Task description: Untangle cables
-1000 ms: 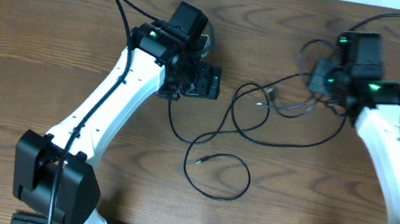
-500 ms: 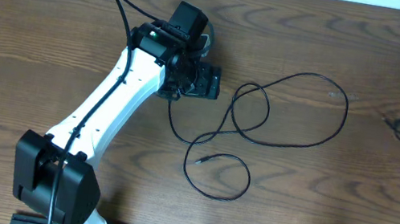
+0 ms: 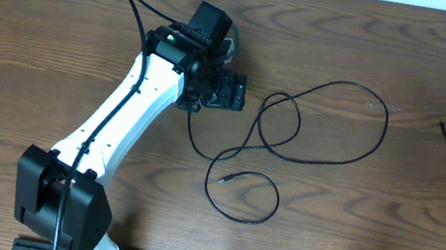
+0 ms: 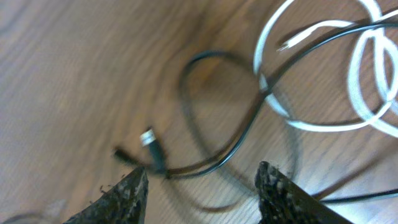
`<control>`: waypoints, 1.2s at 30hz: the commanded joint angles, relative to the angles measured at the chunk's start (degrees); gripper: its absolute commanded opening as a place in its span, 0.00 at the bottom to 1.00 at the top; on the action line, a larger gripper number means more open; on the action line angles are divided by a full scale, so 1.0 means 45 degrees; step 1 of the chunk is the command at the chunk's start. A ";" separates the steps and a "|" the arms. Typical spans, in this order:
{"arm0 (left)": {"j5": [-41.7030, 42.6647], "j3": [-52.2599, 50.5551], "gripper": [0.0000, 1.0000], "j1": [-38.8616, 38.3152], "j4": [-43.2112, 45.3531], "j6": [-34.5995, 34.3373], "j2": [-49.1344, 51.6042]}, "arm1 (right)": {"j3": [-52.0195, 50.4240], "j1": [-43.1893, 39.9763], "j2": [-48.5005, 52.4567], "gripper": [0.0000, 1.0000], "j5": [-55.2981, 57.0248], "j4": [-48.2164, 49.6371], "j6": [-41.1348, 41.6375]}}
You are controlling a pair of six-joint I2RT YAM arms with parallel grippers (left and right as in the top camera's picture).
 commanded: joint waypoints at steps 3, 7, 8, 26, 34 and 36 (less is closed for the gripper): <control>-0.0097 -0.0044 0.87 0.0005 -0.0053 0.0301 -0.0073 | 0.0457 0.1569 -0.1695 0.60 0.0238 -0.2210 -0.0185; -0.2176 -0.0044 0.87 0.0010 -0.0952 0.0724 -0.0073 | 0.0457 0.4012 -0.1685 0.68 -0.1564 -0.3371 -0.3390; -0.3104 -0.0044 0.88 0.0019 -0.1545 0.0583 -0.0073 | 0.0457 0.4750 -0.1685 0.72 -0.1744 -0.3672 -0.4075; -0.5032 -0.0044 1.00 0.3876 -0.3667 -0.2754 -0.0073 | 0.0398 1.5382 0.1107 0.83 0.1865 -0.0554 0.1219; -0.5037 -0.0044 1.00 0.3876 -0.3701 -0.2696 -0.0073 | 0.0398 1.6582 0.3497 0.61 0.2875 0.1229 0.5056; -0.5032 -0.0044 1.00 0.3871 -0.3701 -0.2657 -0.0073 | 0.0398 1.6582 0.3585 0.43 0.3400 0.1258 0.5319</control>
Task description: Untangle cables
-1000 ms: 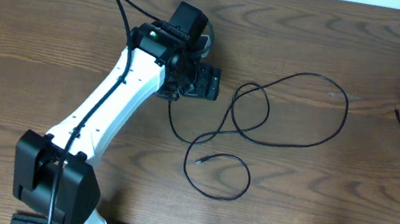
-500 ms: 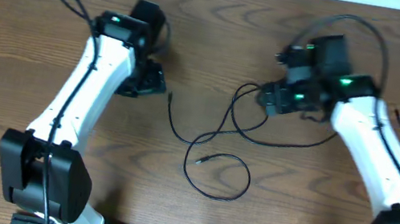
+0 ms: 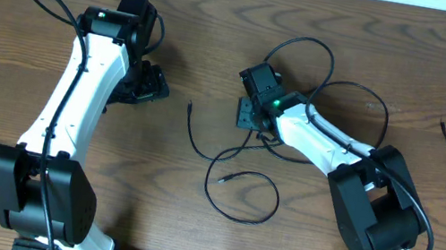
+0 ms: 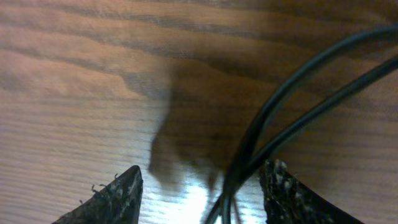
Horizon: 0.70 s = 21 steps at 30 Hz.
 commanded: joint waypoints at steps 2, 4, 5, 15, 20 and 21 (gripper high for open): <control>-0.0034 0.0000 0.99 0.0019 -0.0044 -0.0107 -0.0073 | 0.0126 0.0010 0.0248 0.01 0.0685 -0.0078 0.0840; -0.0034 0.0000 0.99 0.0019 -0.0049 -0.0102 -0.0073 | 0.0316 -0.0330 0.0073 0.01 0.0675 -0.0889 0.0282; -0.0034 0.0000 0.99 0.0019 -0.0049 -0.0107 -0.0073 | 0.0602 -0.0729 -0.0214 0.01 0.0680 -0.1744 -0.0267; -0.0034 0.0000 0.99 0.0015 -0.0005 -0.0107 -0.0073 | 0.5926 -0.6450 -0.3395 0.01 0.0869 -0.7830 -0.6936; -0.0029 0.0000 0.99 0.0015 -0.0010 -0.0107 -0.0073 | 0.5969 -0.9136 -0.3419 0.01 0.1428 -0.7708 -0.7888; -0.0029 0.0000 0.99 0.0015 -0.0015 -0.0102 -0.0073 | 0.5969 -0.9661 -0.3419 0.01 0.2084 -0.7451 -0.7888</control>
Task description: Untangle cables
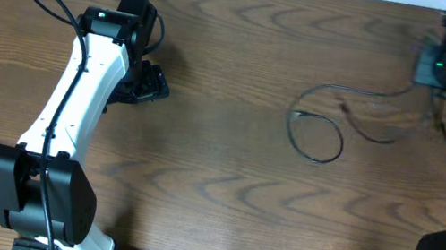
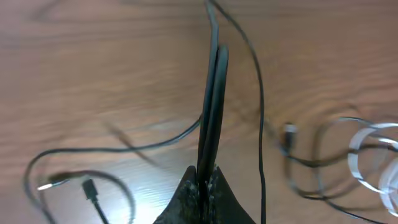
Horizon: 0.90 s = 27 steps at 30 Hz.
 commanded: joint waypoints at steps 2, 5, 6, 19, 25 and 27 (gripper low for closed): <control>-0.0068 0.0005 0.99 0.0015 -0.0019 -0.0107 -0.0073 | 0.0063 -0.1676 0.0024 0.01 0.2730 0.0782 -0.0597; -0.0068 0.0005 0.99 0.0015 -0.0015 -0.0107 -0.0073 | 0.0063 -0.2671 0.0024 0.02 0.3643 0.1554 -0.0593; -0.0068 0.0005 0.99 0.0015 -0.0015 -0.0107 -0.0073 | 0.0063 -0.3060 0.0024 0.05 0.3643 0.1812 -0.0529; -0.0063 0.0005 0.99 -0.0010 0.0029 -0.0112 -0.0073 | 0.0559 -0.5479 0.0709 0.02 -0.0957 0.1059 0.1729; -0.0063 0.0005 0.99 -0.0010 0.0034 -0.0112 -0.0073 | 0.0549 -0.4561 0.2161 0.03 -0.7150 -0.1520 -0.0374; -0.0063 0.0005 0.99 -0.0010 0.0029 -0.0112 -0.0073 | 0.0544 -0.3774 0.2909 0.03 -0.7023 -0.2710 -0.1389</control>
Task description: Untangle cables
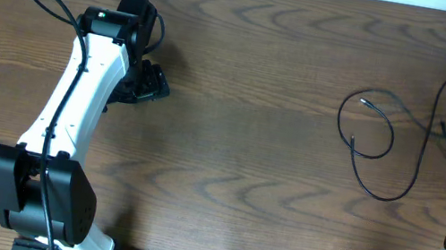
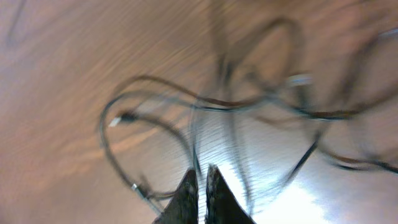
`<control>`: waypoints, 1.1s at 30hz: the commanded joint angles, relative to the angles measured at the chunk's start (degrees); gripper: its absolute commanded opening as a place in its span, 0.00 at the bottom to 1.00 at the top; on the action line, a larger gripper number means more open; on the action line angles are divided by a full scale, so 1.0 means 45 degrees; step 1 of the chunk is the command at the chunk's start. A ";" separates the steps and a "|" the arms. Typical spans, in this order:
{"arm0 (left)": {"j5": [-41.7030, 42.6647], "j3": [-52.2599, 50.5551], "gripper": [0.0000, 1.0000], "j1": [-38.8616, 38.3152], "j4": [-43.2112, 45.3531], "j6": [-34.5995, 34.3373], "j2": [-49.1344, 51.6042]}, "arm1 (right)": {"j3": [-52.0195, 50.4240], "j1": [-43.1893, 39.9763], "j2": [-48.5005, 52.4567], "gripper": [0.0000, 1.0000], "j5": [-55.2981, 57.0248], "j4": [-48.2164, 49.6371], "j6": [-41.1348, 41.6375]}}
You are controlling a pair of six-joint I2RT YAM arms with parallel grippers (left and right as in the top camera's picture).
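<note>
A thin black cable (image 1: 420, 167) lies in loose loops on the wooden table at the right, one plug end (image 1: 352, 144) pointing left. At the table's right edge my right gripper is shut on a strand of it. In the blurred right wrist view the gripper (image 2: 200, 171) has its fingers almost together round the thin strand, with the cable's loops (image 2: 146, 79) spread on the wood beyond. My left gripper (image 1: 150, 85) hovers at the far left, away from any cable; whether it is open does not show.
More cables lie bunched at the right edge, close to the black cable's loops. The left arm's own lead arcs at the top left. Bare wooden table (image 1: 246, 147) lies between the two arms.
My right gripper has gone from the table's top right corner to lower on the right edge, still shut on the cable. The cable's loops lie further right. The left arm is unchanged.
First my left gripper was at the black cable's end in mid-table, the right arm off to the right. Then the left arm was back at the left and my right gripper open over the loops. Later it was shut on the cable, now lying at the right.
</note>
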 commanded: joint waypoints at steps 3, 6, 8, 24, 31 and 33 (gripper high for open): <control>-0.0063 0.0005 0.99 -0.0010 -0.0063 -0.0117 -0.0073 | 0.0049 0.2239 0.2084 0.04 -0.0015 -0.1676 -0.2074; 0.0029 0.0005 0.99 -0.0010 -0.0087 -0.0112 -0.0073 | 0.0049 0.3249 0.3298 0.13 0.0719 -0.1904 -0.1943; 0.0029 0.0005 0.99 -0.0010 -0.0092 -0.0112 -0.0073 | 0.0049 0.3628 0.3657 0.17 0.2161 -0.1681 -0.1243; 0.0170 0.0005 0.99 -0.0010 -0.0102 -0.0112 -0.0073 | 0.0029 0.3847 0.4648 0.51 0.2419 0.0219 -0.1991; 0.0170 0.0005 0.99 -0.0010 -0.0102 -0.0112 -0.0073 | -0.0170 0.3847 0.4988 0.37 0.2613 -0.0024 -0.2030; 0.0175 0.0005 1.00 -0.0010 -0.0102 -0.0112 -0.0073 | -0.0505 0.3852 0.4988 0.36 0.2982 -0.0015 -0.2025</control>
